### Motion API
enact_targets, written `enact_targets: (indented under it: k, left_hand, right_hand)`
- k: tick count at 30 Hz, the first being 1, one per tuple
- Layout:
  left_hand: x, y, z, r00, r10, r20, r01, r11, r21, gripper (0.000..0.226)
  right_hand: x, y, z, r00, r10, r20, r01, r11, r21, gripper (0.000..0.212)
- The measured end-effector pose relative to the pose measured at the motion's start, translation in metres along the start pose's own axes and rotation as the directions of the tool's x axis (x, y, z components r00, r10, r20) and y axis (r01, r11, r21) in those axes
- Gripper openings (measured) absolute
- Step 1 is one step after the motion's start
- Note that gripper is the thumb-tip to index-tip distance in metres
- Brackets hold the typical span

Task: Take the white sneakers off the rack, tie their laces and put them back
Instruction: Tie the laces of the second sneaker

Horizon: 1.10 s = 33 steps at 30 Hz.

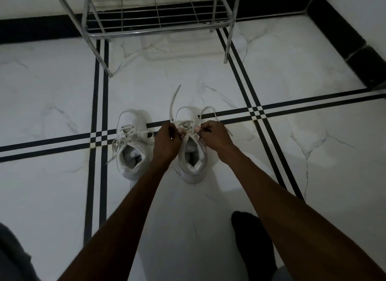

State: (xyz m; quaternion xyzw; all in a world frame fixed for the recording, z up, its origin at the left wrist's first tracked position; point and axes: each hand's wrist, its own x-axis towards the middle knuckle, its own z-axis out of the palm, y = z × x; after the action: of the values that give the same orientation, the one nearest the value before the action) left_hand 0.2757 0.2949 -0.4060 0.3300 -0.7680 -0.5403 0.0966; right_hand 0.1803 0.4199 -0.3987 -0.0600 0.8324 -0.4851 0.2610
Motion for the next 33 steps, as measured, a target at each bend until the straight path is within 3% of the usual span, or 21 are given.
enact_targets:
  k: [4,5,7,9,11,14,19,23,25,28,30,33]
  left_hand:
    - [0.001,0.027,-0.019,0.976,-0.117,0.185,0.191,0.865,-0.464,0.021]
    - [0.002,0.035,-0.025,0.981,-0.081,0.176,0.156,0.868,-0.471,0.022]
    - [0.006,0.049,-0.035,0.989,0.045,0.142,0.015,0.919,-0.394,0.03]
    - [0.01,0.062,-0.042,0.979,0.167,0.119,-0.128,0.95,-0.287,0.035]
    - [0.014,0.069,-0.045,0.953,0.271,0.136,-0.247,0.954,-0.169,0.034]
    - [0.016,0.066,-0.045,0.943,0.247,0.224,-0.212,0.963,-0.168,0.038]
    - [0.008,0.049,-0.034,0.927,0.13,0.351,-0.07,0.981,-0.179,0.043]
    - [0.012,0.04,-0.026,0.949,0.051,0.312,0.004,0.985,-0.171,0.031]
    - [0.013,0.04,-0.02,0.96,0.022,0.279,0.025,0.987,-0.162,0.033]
    - [0.011,0.038,-0.013,0.966,-0.006,0.258,0.054,0.982,-0.181,0.036]
    - [0.01,0.036,-0.014,0.956,0.062,0.287,-0.018,0.988,-0.153,0.034]
    - [0.019,0.031,-0.02,0.937,0.22,0.27,-0.27,0.949,0.164,0.038]
  right_hand:
    - [-0.001,-0.017,-0.008,0.997,0.04,0.066,-0.058,0.954,0.293,0.015]
    - [-0.002,-0.023,-0.009,0.997,0.034,0.065,-0.054,0.945,0.324,0.014]
    - [-0.003,-0.035,-0.009,0.996,-0.068,0.061,0.055,0.978,0.202,0.015]
    - [-0.007,-0.048,-0.011,0.957,-0.187,0.221,0.193,0.981,-0.009,0.018]
    - [-0.014,-0.064,-0.014,0.869,-0.19,0.457,0.294,0.941,-0.168,0.021]
    - [-0.018,-0.079,-0.021,0.797,-0.2,0.57,0.397,0.885,-0.244,0.019]
    - [-0.009,-0.072,-0.031,0.846,-0.29,0.448,0.458,0.826,-0.329,0.045]
    - [0.001,-0.066,-0.041,0.844,-0.391,0.368,0.519,0.77,-0.372,0.027]
    - [0.002,-0.058,-0.04,0.848,-0.473,0.238,0.529,0.754,-0.389,0.013]
    - [0.002,-0.049,-0.033,0.85,-0.523,0.065,0.507,0.778,-0.371,0.01]
    - [0.003,-0.048,-0.032,0.874,-0.486,0.003,0.47,0.844,-0.257,0.013]
    - [0.004,-0.049,-0.034,0.927,-0.375,-0.004,0.375,0.926,-0.032,0.016]
